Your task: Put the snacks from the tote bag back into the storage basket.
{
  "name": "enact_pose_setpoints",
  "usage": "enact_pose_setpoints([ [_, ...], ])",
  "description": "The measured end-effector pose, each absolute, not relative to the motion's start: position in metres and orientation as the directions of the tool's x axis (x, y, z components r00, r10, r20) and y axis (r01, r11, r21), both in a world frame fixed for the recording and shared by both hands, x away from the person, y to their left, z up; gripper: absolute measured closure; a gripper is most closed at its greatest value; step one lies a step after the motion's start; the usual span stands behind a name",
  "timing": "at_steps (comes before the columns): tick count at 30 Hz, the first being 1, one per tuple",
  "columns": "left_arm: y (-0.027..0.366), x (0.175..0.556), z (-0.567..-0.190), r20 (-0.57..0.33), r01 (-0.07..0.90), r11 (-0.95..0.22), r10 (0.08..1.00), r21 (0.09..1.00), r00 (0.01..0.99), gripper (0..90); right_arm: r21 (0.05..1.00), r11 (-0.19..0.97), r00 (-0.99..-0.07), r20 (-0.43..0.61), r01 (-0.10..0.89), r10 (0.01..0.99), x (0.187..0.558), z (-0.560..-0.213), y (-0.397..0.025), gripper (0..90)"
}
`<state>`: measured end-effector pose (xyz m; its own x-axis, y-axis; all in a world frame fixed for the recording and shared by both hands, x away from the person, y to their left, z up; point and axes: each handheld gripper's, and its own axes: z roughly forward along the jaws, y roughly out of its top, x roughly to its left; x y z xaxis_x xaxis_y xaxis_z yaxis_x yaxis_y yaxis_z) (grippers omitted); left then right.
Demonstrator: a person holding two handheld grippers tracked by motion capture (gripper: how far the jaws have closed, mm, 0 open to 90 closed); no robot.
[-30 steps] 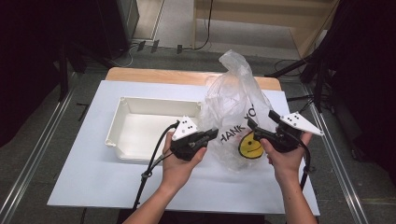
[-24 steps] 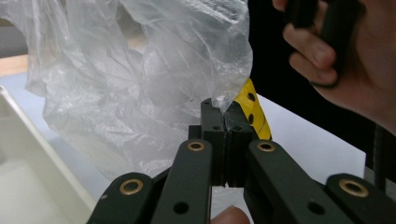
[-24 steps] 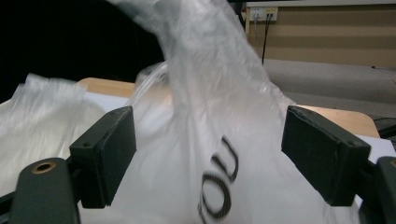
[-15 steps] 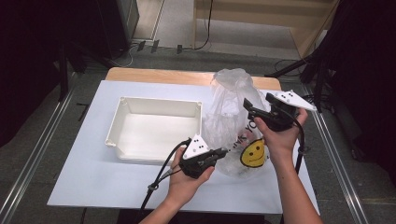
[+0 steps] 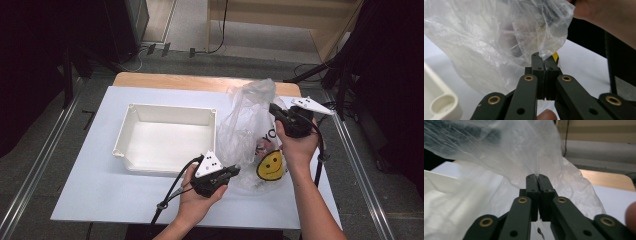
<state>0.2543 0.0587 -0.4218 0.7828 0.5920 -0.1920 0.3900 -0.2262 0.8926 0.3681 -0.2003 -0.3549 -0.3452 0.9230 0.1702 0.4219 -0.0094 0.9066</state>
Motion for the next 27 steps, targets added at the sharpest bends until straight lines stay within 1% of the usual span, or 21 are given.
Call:
enact_pose_setpoints([
  [5, 0.058, 0.251, -0.434, -0.195, 0.423, -0.227, 0.637, 0.877, 0.746, 90.0, 0.873, -0.023, -0.287, 0.185, 0.486, 0.940, 0.364, -0.381, -0.228, 90.0],
  [6, 0.056, 0.249, -0.440, -0.200, 0.437, -0.232, 0.643, 0.869, 0.739, 90.0, 0.859, -0.022, -0.266, 0.183, 0.512, 0.947, 0.361, -0.396, -0.239, 90.0],
  [8, 0.055, 0.249, -0.443, -0.193, 0.440, -0.240, 0.649, 0.865, 0.735, 90.0, 0.852, -0.021, -0.260, 0.182, 0.522, 0.948, 0.359, -0.401, -0.242, 90.0],
  [10, 0.051, 0.247, -0.450, -0.167, 0.438, -0.265, 0.664, 0.859, 0.729, 89.9, 0.836, -0.020, -0.244, 0.183, 0.548, 0.952, 0.354, -0.416, -0.249, 90.0],
  [11, 0.050, 0.245, -0.454, -0.170, 0.447, -0.270, 0.666, 0.853, 0.726, 89.8, 0.820, -0.016, -0.230, 0.179, 0.572, 0.957, 0.348, -0.431, -0.257, 90.0],
  [12, 0.048, 0.244, -0.458, -0.167, 0.453, -0.279, 0.668, 0.847, 0.725, 89.8, 0.820, -0.016, -0.230, 0.179, 0.572, 0.957, 0.348, -0.431, -0.257, 90.0],
  [15, 0.044, 0.241, -0.470, -0.164, 0.470, -0.301, 0.674, 0.830, 0.720, 89.9, 0.796, -0.037, -0.205, 0.200, 0.604, 0.958, 0.339, -0.454, -0.268, 90.0],
  [17, 0.043, 0.240, -0.472, -0.155, 0.477, -0.310, 0.684, 0.823, 0.713, 89.9, 0.777, -0.043, -0.188, 0.205, 0.628, 0.960, 0.334, -0.466, -0.273, 90.0],
  [18, 0.043, 0.241, -0.471, -0.143, 0.481, -0.313, 0.700, 0.819, 0.700, 90.0, 0.769, -0.042, -0.182, 0.204, 0.638, 0.962, 0.332, -0.470, -0.275, 90.0],
  [22, 0.045, 0.248, -0.476, -0.154, 0.556, -0.325, 0.746, 0.765, 0.648, 90.0, 0.735, -0.008, -0.173, 0.171, 0.678, 0.970, 0.332, -0.484, -0.276, 90.0],
  [24, 0.045, 0.249, -0.476, -0.133, 0.560, -0.342, 0.757, 0.754, 0.640, 90.0, 0.728, -0.006, -0.173, 0.170, 0.685, 0.970, 0.333, -0.487, -0.276, 90.0],
  [27, 0.045, 0.250, -0.477, -0.136, 0.570, -0.332, 0.767, 0.752, 0.627, 89.7, 0.734, 0.014, -0.182, 0.150, 0.679, 0.972, 0.333, -0.488, -0.275, 90.0],
])
